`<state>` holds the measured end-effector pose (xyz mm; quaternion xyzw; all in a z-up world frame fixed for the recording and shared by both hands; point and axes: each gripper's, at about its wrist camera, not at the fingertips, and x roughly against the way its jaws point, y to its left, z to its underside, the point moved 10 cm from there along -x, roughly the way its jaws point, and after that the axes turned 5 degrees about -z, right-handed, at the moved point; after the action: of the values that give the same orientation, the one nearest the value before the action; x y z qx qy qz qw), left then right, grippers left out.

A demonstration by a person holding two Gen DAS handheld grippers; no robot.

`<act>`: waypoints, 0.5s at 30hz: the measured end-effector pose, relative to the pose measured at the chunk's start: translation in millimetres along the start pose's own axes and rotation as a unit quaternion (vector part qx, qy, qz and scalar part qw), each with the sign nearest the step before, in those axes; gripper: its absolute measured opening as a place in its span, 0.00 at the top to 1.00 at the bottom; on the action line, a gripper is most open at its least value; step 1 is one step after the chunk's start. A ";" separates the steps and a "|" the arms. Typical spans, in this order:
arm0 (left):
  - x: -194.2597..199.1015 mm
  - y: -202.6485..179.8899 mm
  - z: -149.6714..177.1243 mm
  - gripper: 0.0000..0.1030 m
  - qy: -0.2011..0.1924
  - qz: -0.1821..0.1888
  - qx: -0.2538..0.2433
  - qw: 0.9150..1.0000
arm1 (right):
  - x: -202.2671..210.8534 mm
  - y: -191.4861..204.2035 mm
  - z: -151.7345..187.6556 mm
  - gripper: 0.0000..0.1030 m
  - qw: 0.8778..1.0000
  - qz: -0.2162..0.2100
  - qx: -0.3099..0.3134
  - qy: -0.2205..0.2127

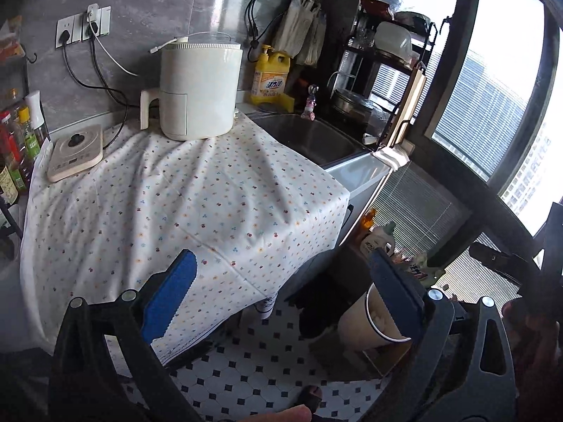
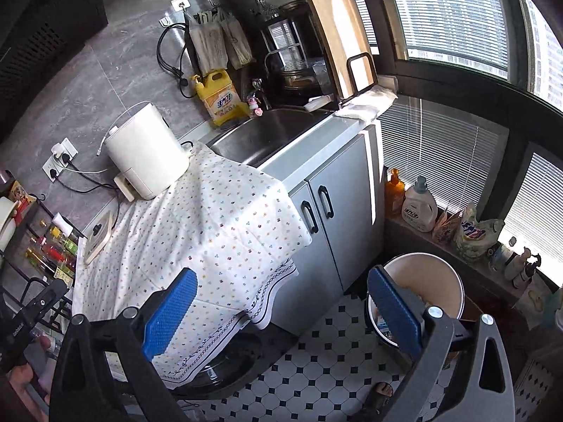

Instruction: Collect trash

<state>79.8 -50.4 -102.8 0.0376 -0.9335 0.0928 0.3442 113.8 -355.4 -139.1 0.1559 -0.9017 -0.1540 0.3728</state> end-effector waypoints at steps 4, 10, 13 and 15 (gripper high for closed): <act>28.6 19.9 -1.6 0.06 -0.017 -0.012 0.002 1.000 | 13.1 26.5 4.5 0.08 1.000 -0.010 0.008 -0.010; 64.9 41.1 1.8 0.06 -0.036 -0.016 -0.003 0.999 | 36.5 60.2 15.1 0.08 0.999 -0.020 0.025 -0.025; 80.4 50.9 3.6 0.06 -0.047 -0.020 -0.002 0.999 | 47.6 76.4 21.8 0.08 0.999 -0.024 0.037 -0.031; 88.1 56.5 5.1 0.06 -0.054 -0.020 -0.002 0.998 | 52.7 86.7 25.9 0.08 0.998 -0.029 0.046 -0.035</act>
<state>2.0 3.3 -57.7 0.0608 -0.9500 0.0815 0.2954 45.3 -293.7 -89.5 0.1934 -0.9154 -0.1280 0.3292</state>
